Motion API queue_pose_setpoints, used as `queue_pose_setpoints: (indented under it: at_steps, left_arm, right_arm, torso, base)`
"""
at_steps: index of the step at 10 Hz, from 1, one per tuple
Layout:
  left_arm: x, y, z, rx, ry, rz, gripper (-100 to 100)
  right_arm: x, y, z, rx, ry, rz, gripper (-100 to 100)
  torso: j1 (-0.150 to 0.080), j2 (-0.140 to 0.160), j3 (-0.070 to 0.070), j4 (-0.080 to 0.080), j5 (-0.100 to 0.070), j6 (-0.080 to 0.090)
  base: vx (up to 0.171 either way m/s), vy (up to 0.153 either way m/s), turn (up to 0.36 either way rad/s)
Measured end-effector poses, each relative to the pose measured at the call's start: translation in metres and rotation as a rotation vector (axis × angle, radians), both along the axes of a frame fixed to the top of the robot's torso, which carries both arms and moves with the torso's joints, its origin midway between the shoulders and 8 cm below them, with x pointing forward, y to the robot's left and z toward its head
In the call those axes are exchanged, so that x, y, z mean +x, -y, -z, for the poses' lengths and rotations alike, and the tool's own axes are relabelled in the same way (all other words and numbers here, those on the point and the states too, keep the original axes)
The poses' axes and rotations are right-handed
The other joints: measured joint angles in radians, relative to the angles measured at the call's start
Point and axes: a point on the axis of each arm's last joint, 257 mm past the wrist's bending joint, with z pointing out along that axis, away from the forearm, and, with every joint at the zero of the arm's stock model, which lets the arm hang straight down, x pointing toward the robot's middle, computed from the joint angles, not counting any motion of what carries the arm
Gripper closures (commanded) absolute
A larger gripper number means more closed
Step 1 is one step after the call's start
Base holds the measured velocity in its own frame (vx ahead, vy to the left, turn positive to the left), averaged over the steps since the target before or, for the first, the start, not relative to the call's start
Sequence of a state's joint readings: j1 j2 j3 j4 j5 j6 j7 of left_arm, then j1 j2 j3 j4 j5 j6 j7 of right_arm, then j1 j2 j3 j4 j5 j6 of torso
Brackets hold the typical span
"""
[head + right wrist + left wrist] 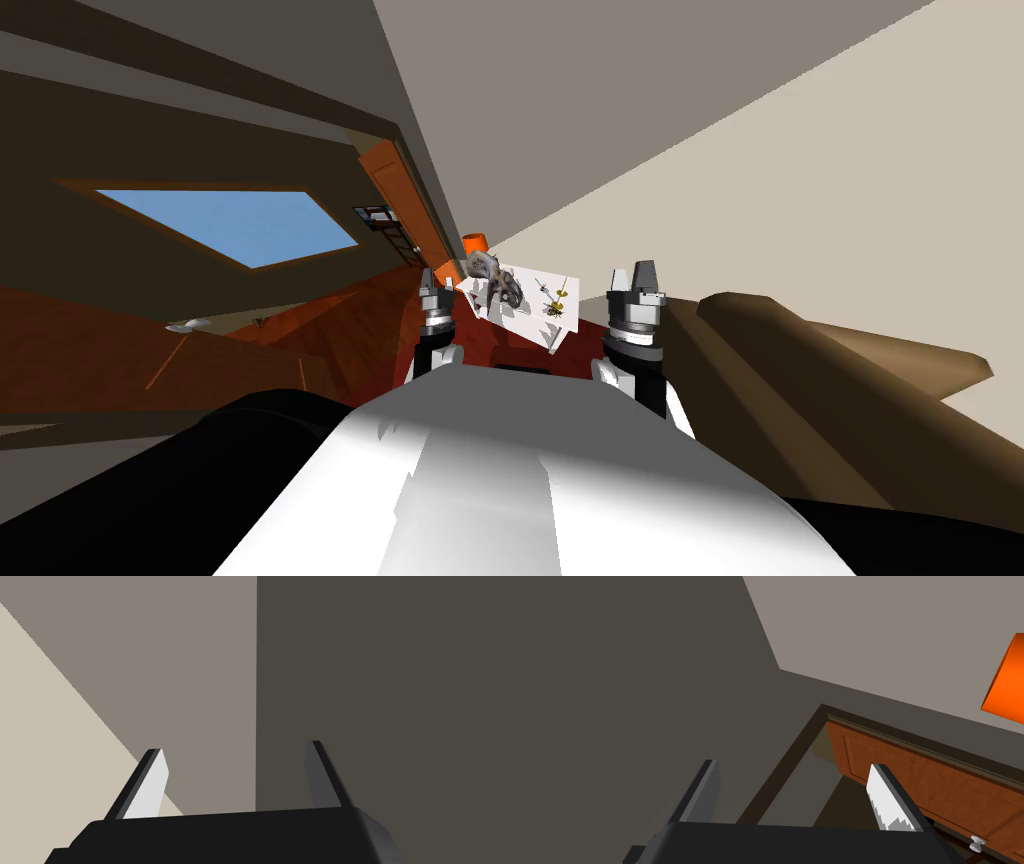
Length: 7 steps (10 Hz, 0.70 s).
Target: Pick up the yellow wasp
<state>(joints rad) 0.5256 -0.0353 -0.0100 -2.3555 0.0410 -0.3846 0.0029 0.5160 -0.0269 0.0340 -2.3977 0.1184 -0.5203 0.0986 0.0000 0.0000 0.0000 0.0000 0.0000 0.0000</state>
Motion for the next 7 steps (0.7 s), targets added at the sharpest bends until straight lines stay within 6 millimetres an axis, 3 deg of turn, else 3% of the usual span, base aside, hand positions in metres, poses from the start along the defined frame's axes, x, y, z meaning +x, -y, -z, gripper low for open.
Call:
queue_pose_setpoints:
  at_steps: [3, 7]
  left_arm:
    - [0.000, 0.000, 0.000, 0.000, 0.000, 0.000, 0]
    - [0.000, 0.000, 0.000, 0.000, 0.000, 0.000, 0]
  right_arm:
    - [0.017, -0.017, 0.025, -0.090, -0.064, -0.026, -100]
    - [0.038, -0.037, 0.079, -0.251, -0.166, -0.060, -100]
  torso:
    - [0.003, -0.002, -0.001, 0.000, 0.001, 0.000]
    - [0.004, -0.003, -0.002, -0.001, 0.001, 0.000]
  base:
    - [0.021, 0.045, 0.093]
    - [0.039, 0.061, 0.105]
